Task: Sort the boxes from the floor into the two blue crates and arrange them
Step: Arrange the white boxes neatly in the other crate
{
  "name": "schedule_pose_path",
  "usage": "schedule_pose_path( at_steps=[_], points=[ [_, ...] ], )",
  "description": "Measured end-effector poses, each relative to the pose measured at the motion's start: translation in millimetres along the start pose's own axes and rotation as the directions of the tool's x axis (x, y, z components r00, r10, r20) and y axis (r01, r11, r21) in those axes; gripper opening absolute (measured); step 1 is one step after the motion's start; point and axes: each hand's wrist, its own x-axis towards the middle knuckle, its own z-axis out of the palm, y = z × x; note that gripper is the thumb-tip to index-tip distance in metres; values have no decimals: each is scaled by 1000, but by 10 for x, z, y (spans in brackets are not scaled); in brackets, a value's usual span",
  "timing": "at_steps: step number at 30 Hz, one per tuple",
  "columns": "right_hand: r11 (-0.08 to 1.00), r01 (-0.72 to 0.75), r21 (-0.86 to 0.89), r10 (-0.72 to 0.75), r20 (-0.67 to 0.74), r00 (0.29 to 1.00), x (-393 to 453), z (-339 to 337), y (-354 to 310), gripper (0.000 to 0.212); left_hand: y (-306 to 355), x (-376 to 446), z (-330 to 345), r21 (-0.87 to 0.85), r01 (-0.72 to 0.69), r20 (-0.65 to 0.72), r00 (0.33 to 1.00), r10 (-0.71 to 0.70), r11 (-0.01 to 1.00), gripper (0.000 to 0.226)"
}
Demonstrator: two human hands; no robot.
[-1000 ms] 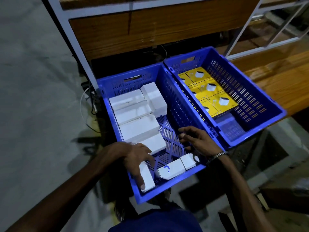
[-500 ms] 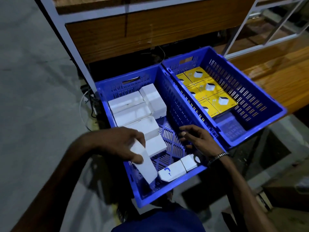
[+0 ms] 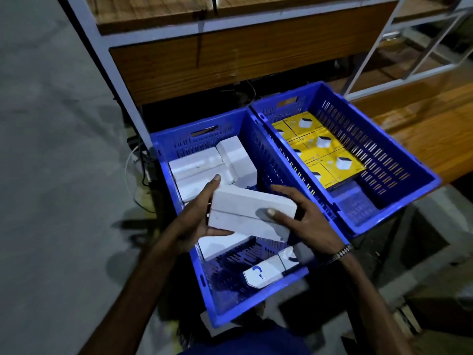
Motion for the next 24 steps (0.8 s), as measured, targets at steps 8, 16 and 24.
schedule_pose_path(
  at_steps=[8,16,24],
  points=[
    [991,-30,127,41,-81,996,-10,-64,82,45,-160,-27,116,-134,104,133,987,-86,986,82],
    [984,145,-99,-134,116,984,32,-194,55,59,-209,127,98,-307,-98,-21,995,96,947,14],
    [940,-137,312,149,-16,989,87,-112,38,46,-307,149,89,-286,-355,-60,934,353,890,38]
  ],
)
